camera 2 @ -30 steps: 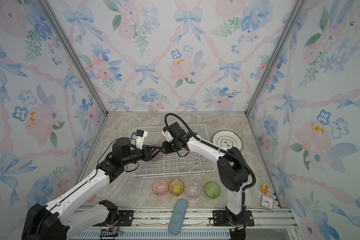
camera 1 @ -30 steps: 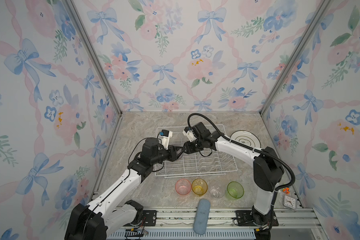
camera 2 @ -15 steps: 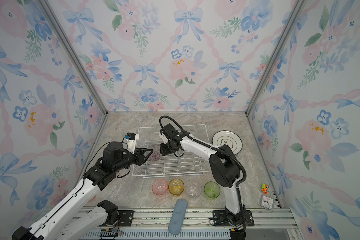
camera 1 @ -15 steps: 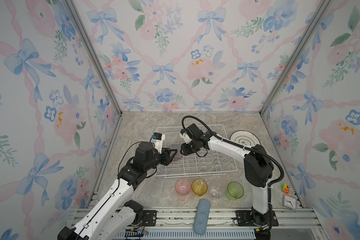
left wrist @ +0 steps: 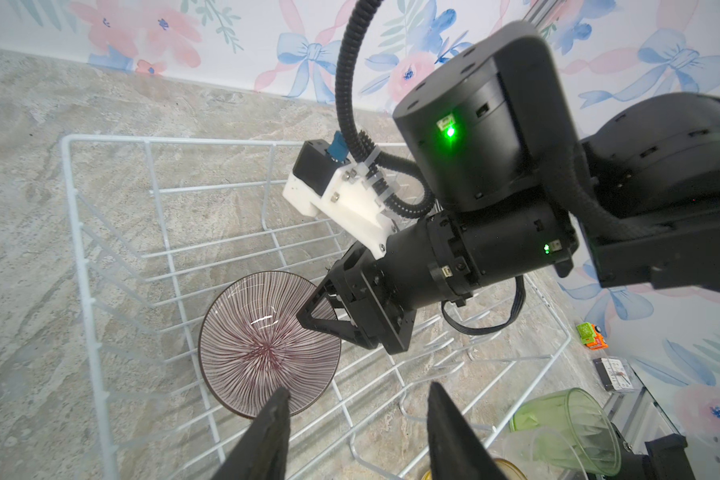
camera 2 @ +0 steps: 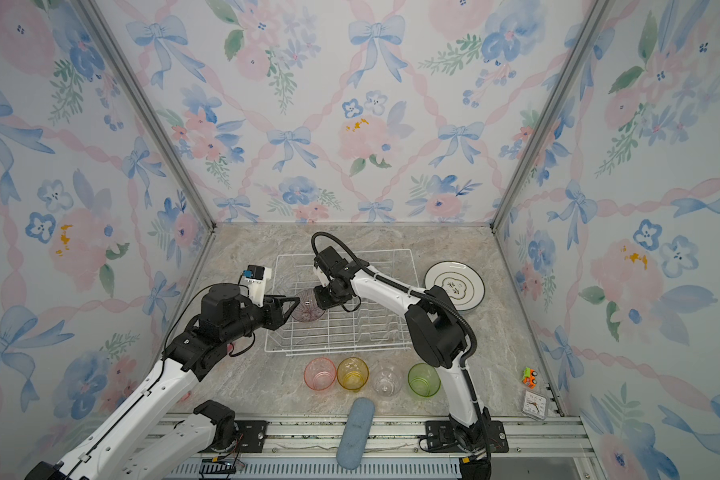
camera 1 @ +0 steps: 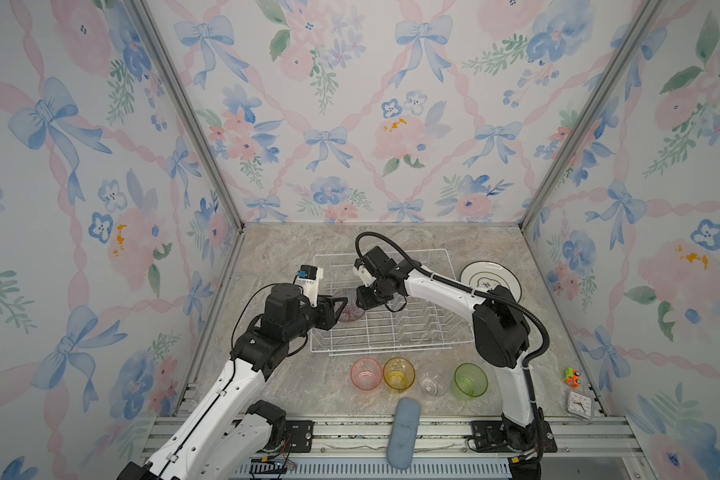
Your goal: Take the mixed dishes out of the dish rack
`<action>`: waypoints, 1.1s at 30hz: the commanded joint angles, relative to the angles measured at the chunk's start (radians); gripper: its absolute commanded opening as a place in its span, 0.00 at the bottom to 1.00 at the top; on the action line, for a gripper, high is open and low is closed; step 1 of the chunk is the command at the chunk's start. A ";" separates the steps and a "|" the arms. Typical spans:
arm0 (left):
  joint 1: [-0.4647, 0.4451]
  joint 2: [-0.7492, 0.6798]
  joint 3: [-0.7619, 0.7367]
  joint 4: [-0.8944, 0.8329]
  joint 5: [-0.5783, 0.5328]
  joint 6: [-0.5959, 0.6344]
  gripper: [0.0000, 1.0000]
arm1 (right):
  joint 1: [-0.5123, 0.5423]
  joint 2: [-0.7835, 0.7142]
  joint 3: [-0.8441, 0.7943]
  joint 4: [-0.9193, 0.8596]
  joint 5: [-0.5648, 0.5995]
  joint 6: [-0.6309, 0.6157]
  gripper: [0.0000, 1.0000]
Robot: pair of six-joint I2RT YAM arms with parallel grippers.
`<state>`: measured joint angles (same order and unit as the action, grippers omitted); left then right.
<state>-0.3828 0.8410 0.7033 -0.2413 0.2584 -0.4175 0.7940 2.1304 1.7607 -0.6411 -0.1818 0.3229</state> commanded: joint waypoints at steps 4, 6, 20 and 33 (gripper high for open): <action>0.022 -0.010 -0.016 -0.007 0.025 0.035 0.49 | 0.014 0.039 0.060 -0.051 0.016 -0.011 0.24; 0.028 -0.010 -0.019 -0.007 0.030 0.037 0.50 | 0.014 0.041 0.061 -0.052 0.018 -0.011 0.23; 0.043 -0.005 -0.027 -0.007 0.048 0.036 0.50 | 0.013 0.006 0.024 -0.017 0.049 -0.012 0.00; 0.072 0.014 -0.032 -0.025 0.033 0.031 0.51 | -0.013 -0.206 -0.123 0.075 0.057 -0.006 0.00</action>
<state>-0.3237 0.8455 0.6857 -0.2432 0.2935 -0.4000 0.7860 2.0228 1.6539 -0.6159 -0.1307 0.3168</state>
